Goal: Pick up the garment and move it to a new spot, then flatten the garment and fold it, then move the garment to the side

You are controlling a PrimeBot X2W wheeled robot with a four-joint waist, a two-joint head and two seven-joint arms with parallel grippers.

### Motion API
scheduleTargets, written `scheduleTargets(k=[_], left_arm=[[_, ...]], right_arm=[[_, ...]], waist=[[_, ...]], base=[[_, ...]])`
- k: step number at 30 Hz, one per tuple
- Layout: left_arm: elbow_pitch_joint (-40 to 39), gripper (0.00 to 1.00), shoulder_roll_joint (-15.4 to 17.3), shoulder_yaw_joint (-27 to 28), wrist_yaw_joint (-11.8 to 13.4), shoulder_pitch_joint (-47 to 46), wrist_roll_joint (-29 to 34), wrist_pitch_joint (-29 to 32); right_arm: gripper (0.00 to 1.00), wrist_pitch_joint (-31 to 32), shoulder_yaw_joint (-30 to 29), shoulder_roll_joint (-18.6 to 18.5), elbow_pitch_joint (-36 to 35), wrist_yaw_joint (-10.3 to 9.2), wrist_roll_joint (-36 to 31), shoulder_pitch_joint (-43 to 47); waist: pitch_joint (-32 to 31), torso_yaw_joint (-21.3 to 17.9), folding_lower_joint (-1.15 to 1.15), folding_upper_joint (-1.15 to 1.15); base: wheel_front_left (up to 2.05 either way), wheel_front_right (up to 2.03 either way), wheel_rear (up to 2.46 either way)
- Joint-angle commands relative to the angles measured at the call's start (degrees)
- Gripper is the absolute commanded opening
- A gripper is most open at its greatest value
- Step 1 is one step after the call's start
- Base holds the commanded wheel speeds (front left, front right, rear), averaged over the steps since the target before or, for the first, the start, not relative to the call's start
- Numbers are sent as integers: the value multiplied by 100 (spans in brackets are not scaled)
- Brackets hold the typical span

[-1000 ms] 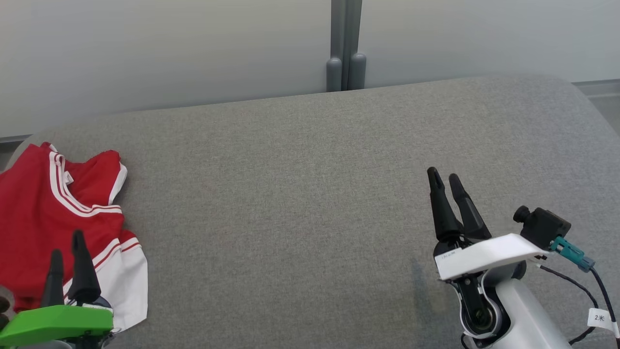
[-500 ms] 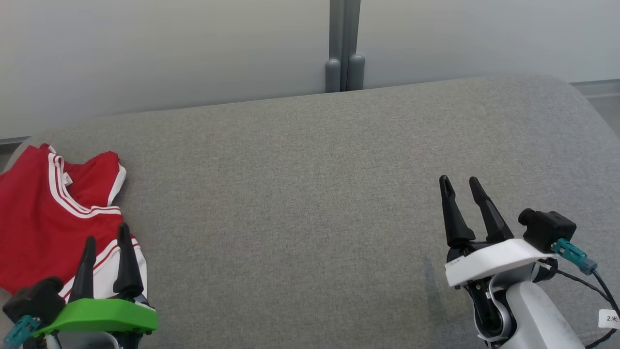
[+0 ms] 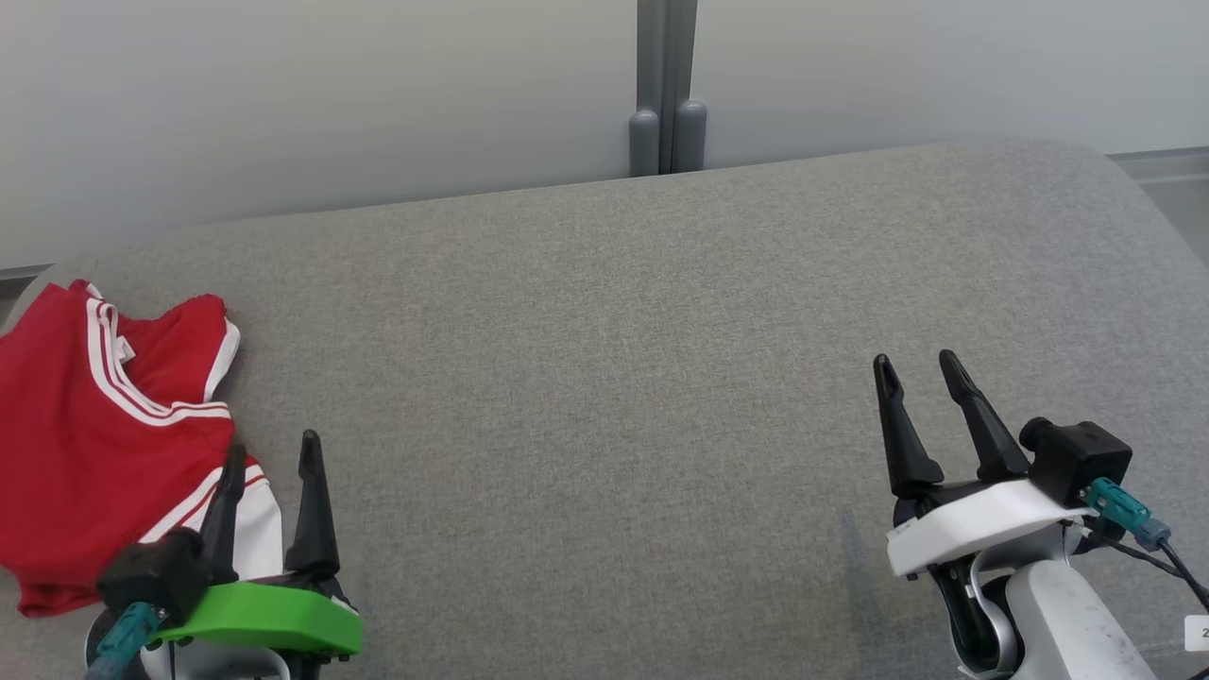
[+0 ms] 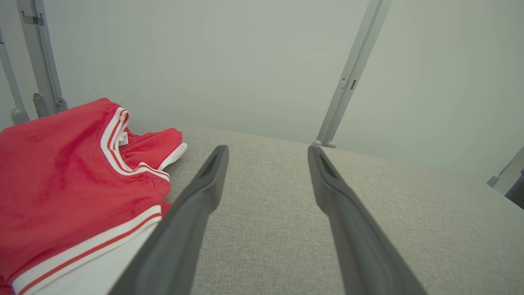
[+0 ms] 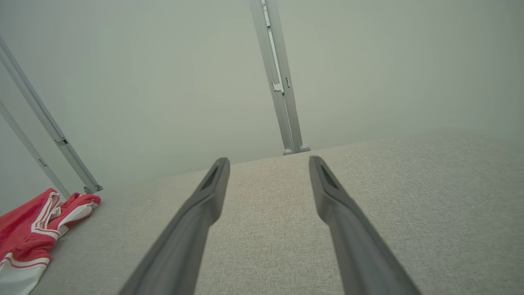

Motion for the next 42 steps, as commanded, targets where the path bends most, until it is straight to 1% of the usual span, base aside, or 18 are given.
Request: scheduleTargets(k=[1,9,14,20,24,42], left_arm=[[-3,100,53,-84,-11,-36,149,-81],[202,100,55,-420,-22,-34,561,-302],[352,100,56,-535,63,-38,758,-417],[337,100,58,-670,182,-69,968,-550],[324,100,59,-790,208,-68,1122,-643],[379,100,55,-754,297,-33,969,-623]], right_arm=[[100,-3,-64,-32,-13,2,-170,36],[100,170,-126,-156,49,2,-591,107],[100,213,-179,-194,-4,2,-821,157],[100,211,-236,-218,-74,2,-1096,242],[100,198,-280,-237,-121,2,-1241,272],[100,124,-234,-208,-162,2,-1118,302]], waist=[[3,7,0,0],[-34,37,0,0],[-64,40,0,0],[-69,39,0,0],[-69,32,0,0],[-119,29,0,0]], base=[[0,0,0],[0,0,0],[0,0,0],[0,0,0],[0,0,0],[0,0,0]])
